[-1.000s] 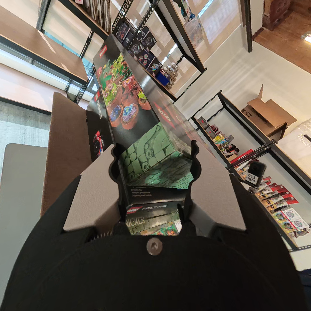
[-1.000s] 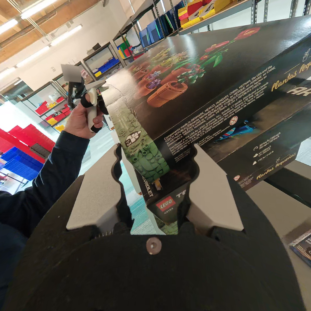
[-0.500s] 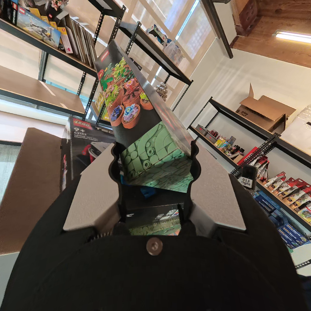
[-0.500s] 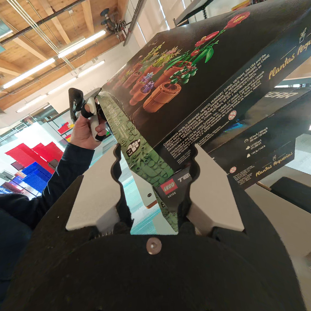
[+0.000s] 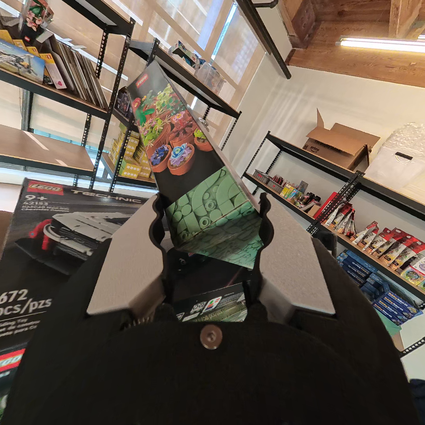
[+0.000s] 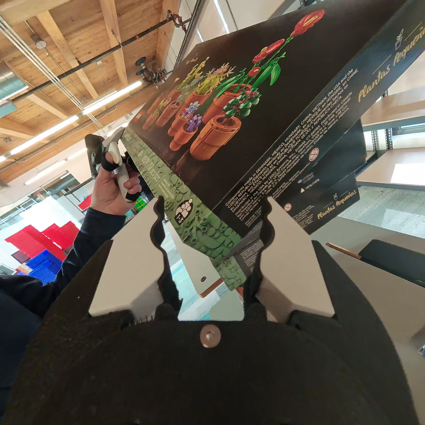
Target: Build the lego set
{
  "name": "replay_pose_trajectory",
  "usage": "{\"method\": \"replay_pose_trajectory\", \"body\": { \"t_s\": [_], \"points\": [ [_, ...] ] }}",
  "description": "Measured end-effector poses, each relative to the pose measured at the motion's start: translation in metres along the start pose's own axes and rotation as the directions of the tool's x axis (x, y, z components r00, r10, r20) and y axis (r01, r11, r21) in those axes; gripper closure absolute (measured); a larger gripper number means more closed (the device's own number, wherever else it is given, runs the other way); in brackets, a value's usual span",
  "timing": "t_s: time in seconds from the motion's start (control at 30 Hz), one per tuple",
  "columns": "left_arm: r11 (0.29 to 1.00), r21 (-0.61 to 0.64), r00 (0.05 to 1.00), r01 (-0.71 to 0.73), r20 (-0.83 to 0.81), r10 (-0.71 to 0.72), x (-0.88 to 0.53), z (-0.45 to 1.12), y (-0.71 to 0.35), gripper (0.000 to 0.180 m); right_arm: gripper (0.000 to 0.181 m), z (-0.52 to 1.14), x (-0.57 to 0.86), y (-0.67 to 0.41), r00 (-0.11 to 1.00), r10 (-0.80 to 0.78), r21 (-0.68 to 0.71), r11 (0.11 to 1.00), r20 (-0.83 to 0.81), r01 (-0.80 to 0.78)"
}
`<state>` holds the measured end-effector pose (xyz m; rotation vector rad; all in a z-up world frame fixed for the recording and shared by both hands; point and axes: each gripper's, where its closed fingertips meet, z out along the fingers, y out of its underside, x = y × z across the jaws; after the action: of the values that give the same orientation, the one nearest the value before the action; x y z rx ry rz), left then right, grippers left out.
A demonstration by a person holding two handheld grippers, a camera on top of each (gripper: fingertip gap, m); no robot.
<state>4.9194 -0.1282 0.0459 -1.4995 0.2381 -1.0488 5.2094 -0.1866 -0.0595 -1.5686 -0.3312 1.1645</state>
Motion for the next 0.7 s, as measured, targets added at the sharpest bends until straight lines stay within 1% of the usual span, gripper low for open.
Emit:
{"method": "replay_pose_trajectory", "body": {
  "t_s": [0.5, 0.7],
  "points": [
    [1.000, -0.002, 0.996, -0.017, -0.086, 0.017, 0.048, 0.044, 0.017, 0.098, 0.100, -0.056, 0.019, -0.025, 0.998, -0.013, 0.096, 0.995, -0.054, 0.018],
    [0.999, -0.002, 0.989, -0.052, -0.141, 0.052, 0.083, 0.068, 0.027, 0.098, 0.101, -0.091, 0.031, -0.035, 0.996, -0.012, 0.154, 0.988, -0.087, 0.025]
  ]
}}
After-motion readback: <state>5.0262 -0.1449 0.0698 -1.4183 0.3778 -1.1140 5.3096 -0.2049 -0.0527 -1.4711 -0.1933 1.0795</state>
